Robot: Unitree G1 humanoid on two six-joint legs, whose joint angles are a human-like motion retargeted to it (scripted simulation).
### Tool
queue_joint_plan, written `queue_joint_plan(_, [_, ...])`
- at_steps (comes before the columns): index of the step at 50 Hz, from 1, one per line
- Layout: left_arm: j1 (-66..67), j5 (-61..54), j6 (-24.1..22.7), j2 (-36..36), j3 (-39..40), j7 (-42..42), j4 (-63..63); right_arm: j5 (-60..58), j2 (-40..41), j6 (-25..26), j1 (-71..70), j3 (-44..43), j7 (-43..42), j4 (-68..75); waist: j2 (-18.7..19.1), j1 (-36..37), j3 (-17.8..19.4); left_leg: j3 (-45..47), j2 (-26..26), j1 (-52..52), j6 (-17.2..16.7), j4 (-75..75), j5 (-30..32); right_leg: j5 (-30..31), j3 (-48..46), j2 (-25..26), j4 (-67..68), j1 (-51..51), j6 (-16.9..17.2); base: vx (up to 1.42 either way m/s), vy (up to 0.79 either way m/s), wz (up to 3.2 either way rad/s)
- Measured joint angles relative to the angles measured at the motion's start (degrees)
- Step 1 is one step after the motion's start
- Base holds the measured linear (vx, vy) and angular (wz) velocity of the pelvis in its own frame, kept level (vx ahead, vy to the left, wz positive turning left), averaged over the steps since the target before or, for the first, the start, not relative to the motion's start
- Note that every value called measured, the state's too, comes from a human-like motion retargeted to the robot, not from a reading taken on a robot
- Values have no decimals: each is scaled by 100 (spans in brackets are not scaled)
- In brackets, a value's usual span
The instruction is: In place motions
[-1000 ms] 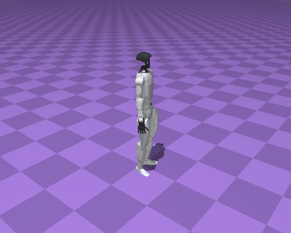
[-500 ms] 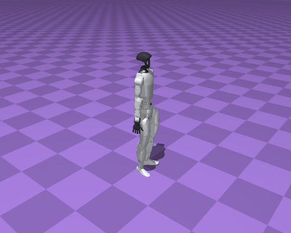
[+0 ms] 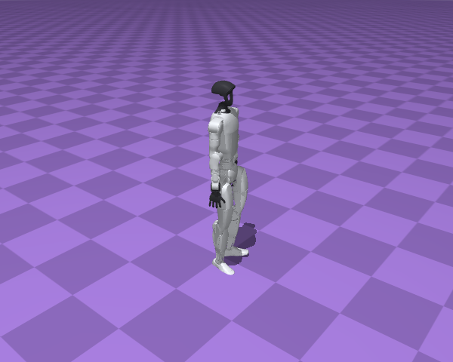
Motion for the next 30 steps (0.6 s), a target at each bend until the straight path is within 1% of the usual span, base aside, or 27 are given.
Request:
queue_joint_plan(15, [-2,35,29,40,-55,25,69,-19,-60,1,36,-64,-8,253,21,16,-1,48,38,-20,26,25,-93,67,51,37,29,-15,-21,0,0,0])
queue_joint_plan(30, [-39,18,24,77,-96,0,35,-26,-98,-42,-37,-32,20,137,19,20,7,68,53,-22,35,51,-224,129,77,84,30,-28,-54,0,0,0])
